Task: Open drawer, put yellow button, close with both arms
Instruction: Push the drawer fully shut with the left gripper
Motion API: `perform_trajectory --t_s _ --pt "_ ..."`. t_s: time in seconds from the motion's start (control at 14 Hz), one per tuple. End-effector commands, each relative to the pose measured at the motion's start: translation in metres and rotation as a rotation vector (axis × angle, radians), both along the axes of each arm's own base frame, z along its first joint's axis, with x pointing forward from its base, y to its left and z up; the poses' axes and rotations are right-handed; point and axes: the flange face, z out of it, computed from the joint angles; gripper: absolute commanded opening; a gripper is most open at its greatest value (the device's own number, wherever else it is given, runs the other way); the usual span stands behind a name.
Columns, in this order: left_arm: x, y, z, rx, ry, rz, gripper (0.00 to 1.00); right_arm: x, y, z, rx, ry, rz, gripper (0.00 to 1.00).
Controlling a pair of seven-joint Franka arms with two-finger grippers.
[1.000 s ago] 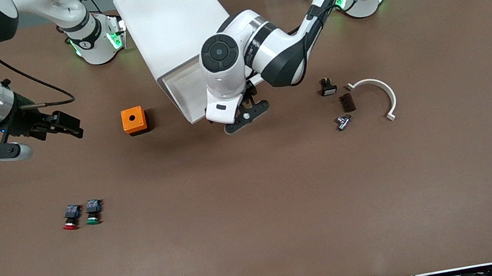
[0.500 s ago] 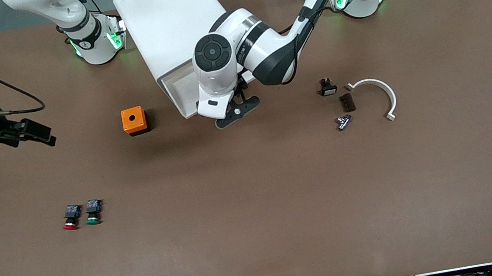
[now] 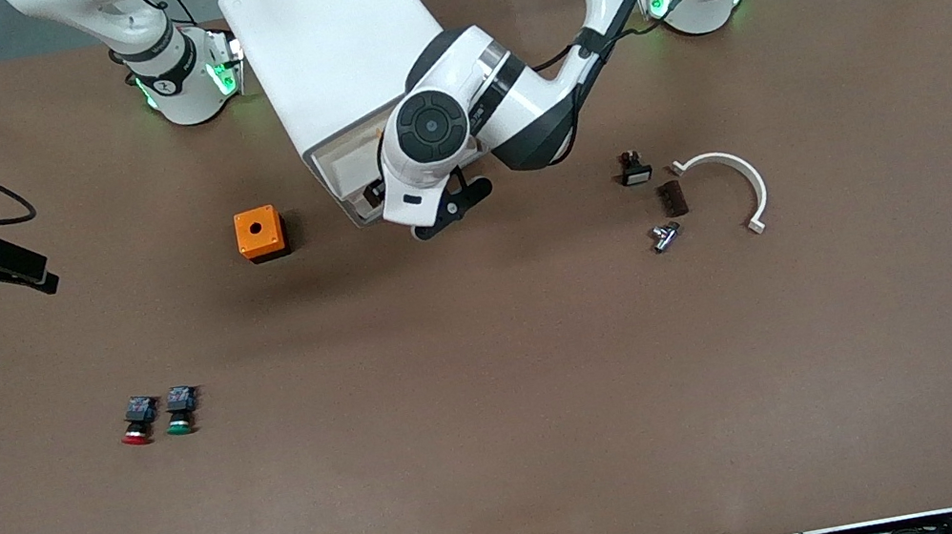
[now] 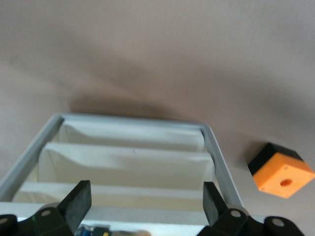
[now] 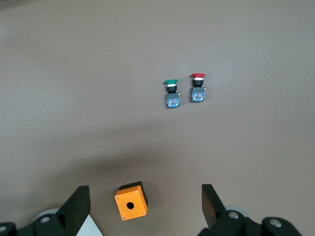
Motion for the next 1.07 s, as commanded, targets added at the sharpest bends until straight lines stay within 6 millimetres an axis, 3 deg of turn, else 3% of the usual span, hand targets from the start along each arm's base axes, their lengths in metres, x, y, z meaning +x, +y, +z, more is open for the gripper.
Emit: perform_trajectory --t_s 0.0,0.21,0.36,0.64,0.86,1.0 --pt "-0.013 -0.009 0.001 -0.047 0.068 0.024 1.00 -0.005 -0.013 0.024 -0.006 -0.016 0.010 1.00" --pt "-0.029 -0.019 -0.008 -0.074 0.142 0.034 1.00 -0.001 -0.020 0.045 -0.007 -0.003 0.041 1.00" --pt "-0.034 -0.019 -0.016 -0.077 0.182 0.046 1.00 0.000 -0.022 0.046 -0.010 -0.011 0.134 1.00" --pt "-0.045 -0.021 -0.023 -0.063 0.198 0.037 1.00 -0.002 -0.018 0.046 -0.015 0.000 0.100 1.00" --pt "-0.025 -0.009 -0.017 -0.066 0.172 0.055 1.00 -0.004 -0.011 0.046 -0.013 0.014 0.047 1.00" --pt "0.012 0.017 -0.011 -0.075 0.150 0.110 1.00 -0.004 -0.012 0.046 -0.013 0.014 0.047 1.00"
